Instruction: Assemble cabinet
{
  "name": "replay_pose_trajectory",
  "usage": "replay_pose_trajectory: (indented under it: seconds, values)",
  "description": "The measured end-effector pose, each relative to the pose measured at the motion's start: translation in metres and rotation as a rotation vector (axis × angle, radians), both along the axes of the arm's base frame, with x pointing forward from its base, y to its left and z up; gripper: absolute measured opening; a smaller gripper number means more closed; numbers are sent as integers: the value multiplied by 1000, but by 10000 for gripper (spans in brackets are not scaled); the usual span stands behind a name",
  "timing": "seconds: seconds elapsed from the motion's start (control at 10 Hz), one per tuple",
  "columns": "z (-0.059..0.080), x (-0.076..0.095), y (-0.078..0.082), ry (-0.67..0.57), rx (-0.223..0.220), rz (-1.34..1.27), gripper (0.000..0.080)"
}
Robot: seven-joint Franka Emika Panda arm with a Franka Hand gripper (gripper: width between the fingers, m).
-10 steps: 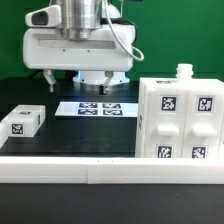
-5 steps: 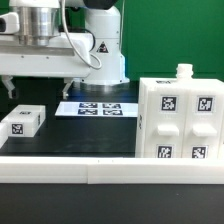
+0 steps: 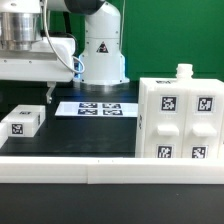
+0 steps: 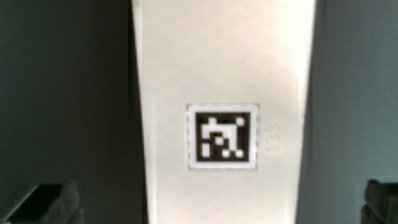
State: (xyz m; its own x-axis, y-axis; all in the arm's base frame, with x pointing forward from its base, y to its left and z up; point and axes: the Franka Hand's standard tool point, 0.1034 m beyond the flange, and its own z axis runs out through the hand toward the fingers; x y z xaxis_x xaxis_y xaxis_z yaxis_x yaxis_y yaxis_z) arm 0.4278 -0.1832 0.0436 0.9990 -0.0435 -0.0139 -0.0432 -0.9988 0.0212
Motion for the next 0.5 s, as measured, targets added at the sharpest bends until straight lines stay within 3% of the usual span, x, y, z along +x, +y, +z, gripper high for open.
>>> replay_pose_trajectory:
  seconds: [0.5]
  values:
    - [-27,-8,1,16,-20,11,797]
